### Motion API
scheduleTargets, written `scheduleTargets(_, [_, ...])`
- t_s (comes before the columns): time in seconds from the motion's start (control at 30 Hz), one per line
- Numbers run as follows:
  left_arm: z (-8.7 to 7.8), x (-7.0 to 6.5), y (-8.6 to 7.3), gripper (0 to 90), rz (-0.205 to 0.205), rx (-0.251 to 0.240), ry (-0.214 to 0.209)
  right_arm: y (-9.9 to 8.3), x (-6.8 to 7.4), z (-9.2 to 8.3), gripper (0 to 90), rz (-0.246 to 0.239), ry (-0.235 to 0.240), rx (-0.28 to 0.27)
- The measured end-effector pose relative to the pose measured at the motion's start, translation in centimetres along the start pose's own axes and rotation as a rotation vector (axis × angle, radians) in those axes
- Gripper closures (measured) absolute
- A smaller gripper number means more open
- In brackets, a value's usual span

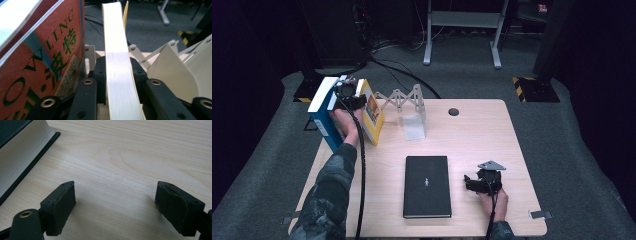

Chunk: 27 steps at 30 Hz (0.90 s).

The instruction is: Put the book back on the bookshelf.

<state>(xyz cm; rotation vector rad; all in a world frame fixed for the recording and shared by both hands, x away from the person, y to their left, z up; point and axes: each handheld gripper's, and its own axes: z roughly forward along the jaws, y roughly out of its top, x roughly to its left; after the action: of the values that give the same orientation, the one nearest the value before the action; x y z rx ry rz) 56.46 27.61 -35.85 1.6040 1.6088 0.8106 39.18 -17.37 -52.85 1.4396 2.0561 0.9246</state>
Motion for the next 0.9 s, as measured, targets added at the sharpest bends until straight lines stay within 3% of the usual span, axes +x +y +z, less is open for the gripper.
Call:
scheduleTargets(0.1, [-0.4,0.0,-0.2,59.7,0.010,0.009,0.019,0.0,0.0,0.0,16.1,0.000,0.000,0.000])
scheduleTargets(0.3, [-1.8,0.0,-0.9,49.1,0.039,0.004,-0.008,0.0,0.0,0.0,16.1,0.001,-0.002,0.000])
scheduleTargets(0.67, [-6.3,-0.4,-2.2,27.0,0.088,-0.039,-0.125,0.0,0.0,0.0,16.1,0.000,-0.004,0.001])
scheduleTargets(0.9, [-8.6,-0.5,-4.2,18.1,0.116,-0.032,-0.215,0.0,0.0,0.0,16.1,0.001,-0.005,0.001])
